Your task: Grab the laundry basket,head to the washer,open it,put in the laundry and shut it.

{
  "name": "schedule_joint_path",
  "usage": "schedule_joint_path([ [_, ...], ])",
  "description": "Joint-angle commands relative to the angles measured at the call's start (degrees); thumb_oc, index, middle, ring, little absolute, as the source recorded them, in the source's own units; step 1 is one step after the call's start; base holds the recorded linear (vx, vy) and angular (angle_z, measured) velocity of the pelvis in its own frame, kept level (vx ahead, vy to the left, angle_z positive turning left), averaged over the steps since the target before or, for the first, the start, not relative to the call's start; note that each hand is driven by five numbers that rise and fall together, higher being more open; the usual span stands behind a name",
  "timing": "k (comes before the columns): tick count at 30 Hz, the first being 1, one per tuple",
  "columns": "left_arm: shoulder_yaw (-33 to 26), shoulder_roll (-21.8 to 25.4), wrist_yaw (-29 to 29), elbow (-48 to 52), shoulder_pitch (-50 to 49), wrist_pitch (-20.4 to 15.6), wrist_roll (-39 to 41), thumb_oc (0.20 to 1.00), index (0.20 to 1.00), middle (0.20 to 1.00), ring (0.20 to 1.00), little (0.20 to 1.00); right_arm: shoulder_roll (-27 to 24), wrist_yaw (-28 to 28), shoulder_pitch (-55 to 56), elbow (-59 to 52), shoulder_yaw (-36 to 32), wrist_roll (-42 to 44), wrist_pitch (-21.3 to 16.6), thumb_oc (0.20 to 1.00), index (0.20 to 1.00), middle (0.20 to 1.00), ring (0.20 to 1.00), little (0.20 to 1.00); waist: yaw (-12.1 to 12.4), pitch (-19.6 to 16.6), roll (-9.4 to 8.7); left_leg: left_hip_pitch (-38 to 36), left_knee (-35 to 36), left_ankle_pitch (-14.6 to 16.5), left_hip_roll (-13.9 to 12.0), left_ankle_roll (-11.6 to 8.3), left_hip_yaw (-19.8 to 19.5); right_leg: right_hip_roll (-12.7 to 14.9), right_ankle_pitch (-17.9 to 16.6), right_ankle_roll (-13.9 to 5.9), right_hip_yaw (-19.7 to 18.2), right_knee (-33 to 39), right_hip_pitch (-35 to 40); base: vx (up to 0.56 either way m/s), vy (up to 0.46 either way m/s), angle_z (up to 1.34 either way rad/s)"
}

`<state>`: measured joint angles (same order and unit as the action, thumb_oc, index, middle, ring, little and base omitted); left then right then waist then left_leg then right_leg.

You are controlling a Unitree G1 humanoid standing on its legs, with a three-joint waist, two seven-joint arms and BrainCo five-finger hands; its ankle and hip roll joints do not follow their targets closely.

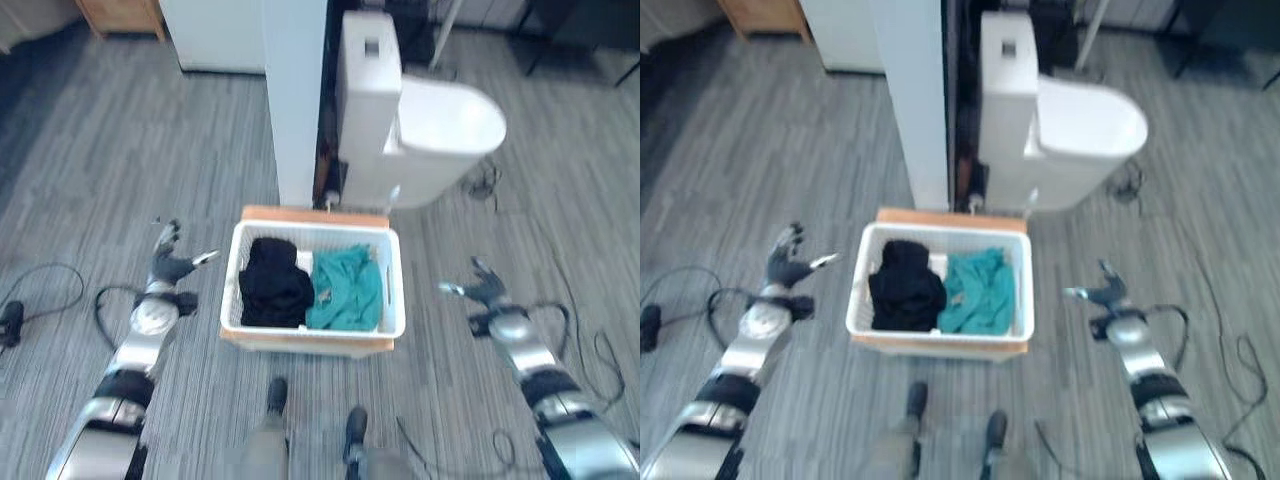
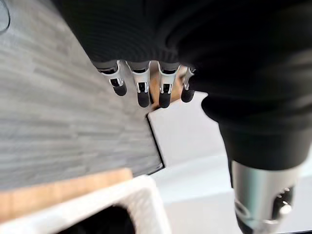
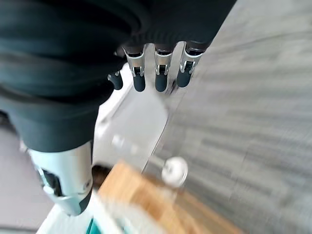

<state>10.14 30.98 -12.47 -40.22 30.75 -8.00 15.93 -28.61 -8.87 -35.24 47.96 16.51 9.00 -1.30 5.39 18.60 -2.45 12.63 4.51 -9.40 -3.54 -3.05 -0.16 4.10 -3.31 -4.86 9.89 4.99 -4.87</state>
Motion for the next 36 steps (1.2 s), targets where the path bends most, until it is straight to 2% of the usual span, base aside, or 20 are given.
schedule_joint_path([
  [1,0.1,1.6,-2.1,-7.7,7.0,0.6,2.2,1.0,1.0,1.0,1.0,1.0,-0.8,-2.5,-4.2,-0.1,3.0,2.0,-0.4,1.0,1.0,1.0,1.0,1.0,0.9,1.5,-0.81,2.0,-2.8,2.5,-1.7,-0.83,-0.5,5.6,-1.9,-3.44,-0.1,-5.5,-5.2,-0.06,-0.009,0.03],
  [4,3.8,3.2,-0.9,-12.9,12.0,1.5,1.4,1.0,1.0,1.0,1.0,1.0,0.0,-1.9,-8.3,1.2,7.1,1.5,0.0,1.0,1.0,1.0,1.0,1.0,1.0,3.0,-0.85,3.5,-3.4,2.1,-1.8,-0.95,-0.7,5.4,-2.5,-3.49,-0.2,-5.2,-6.4,-0.05,-0.01,0.04],
  [9,7.6,4.4,-0.8,-17.8,17.6,2.1,0.2,1.0,1.0,1.0,1.0,1.0,1.4,-2.5,-11.8,2.3,9.8,1.3,-0.1,1.0,1.0,1.0,1.0,1.0,0.9,4.4,-0.58,5.0,-3.3,1.4,-1.8,-1.28,-0.8,5.3,-3.3,-3.5,-0.2,-4.5,-7.7,-0.02,0.0,0.01],
  [23,12.0,2.9,-1.2,-18.1,22.0,2.6,0.1,1.0,1.0,1.0,1.0,1.0,1.0,-3.1,-15.4,6.7,11.6,2.1,0.4,1.0,1.0,1.0,1.0,1.0,0.9,5.9,0.25,6.3,-2.7,1.0,-1.1,-1.35,-1.4,5.4,-3.7,-3.53,0.1,-3.7,-8.8,0.0,0.001,0.01],
  [31,17.8,0.7,0.6,-29.5,29.4,4.4,-1.5,1.0,1.0,1.0,1.0,1.0,3.4,-1.7,-21.1,11.2,15.0,5.8,0.5,1.0,1.0,1.0,1.0,1.0,0.4,7.0,0.0,6.9,-2.3,0.5,-1.1,-1.34,-1.1,5.2,-4.1,-3.7,0.1,-3.6,-9.6,0.0,0.0,0.0],
  [36,19.9,0.5,0.8,-32.1,33.6,4.7,-1.7,1.0,1.0,1.0,1.0,1.0,4.4,-1.3,-24.1,12.2,17.2,7.4,0.3,1.0,1.0,1.0,1.0,1.0,0.2,7.5,-0.35,7.4,-1.9,0.1,-1.2,-1.44,-1.1,5.0,-4.5,-3.84,0.2,-3.1,-10.2,0.0,0.0,0.0],
])
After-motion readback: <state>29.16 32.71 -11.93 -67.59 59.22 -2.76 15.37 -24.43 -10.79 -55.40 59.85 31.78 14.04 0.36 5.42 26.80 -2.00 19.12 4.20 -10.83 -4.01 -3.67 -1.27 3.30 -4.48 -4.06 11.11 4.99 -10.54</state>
